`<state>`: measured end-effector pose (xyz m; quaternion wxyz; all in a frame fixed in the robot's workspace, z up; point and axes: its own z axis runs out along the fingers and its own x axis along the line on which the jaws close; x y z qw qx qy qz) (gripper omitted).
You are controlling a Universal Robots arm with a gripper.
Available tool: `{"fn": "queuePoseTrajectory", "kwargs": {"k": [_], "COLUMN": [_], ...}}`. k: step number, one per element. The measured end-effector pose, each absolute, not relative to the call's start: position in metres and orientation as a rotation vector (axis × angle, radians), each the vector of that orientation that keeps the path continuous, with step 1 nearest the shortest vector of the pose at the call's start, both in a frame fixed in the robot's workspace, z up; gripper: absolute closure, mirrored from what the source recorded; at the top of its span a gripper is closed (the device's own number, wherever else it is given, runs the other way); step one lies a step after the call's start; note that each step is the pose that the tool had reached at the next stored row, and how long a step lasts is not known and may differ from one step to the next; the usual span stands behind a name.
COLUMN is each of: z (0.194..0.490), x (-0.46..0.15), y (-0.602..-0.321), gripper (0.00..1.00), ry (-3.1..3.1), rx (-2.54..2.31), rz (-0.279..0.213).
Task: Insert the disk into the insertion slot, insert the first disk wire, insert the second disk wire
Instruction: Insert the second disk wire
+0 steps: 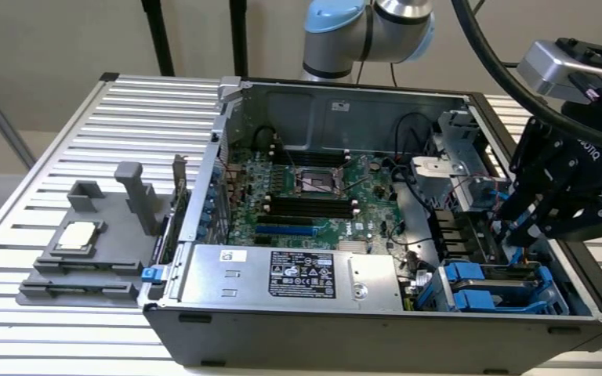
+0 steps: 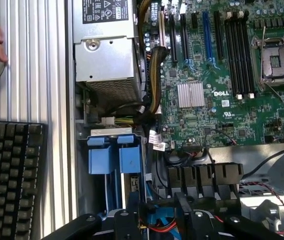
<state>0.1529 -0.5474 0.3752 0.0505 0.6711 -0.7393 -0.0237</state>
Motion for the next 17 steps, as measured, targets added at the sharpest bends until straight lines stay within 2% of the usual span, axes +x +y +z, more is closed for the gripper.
{"fn": "queuePoseTrajectory", "kwargs": {"k": [12,15,16,17], "z": [0.3754,0.3753,0.3753,0.3753], "x": [0.1491,0.1490,0.1490,0.1490], "y": [-0.5428,-0.5393,-0.5384,-0.5378], "gripper": [0.58,0.60,0.68,0.68], "ry": [-2.243,-2.240,-2.239,-2.237], "rx": [2.034,2.030,2.028,2.027], "rz": [-0.048,-0.038,-0.034,-0.031]}}
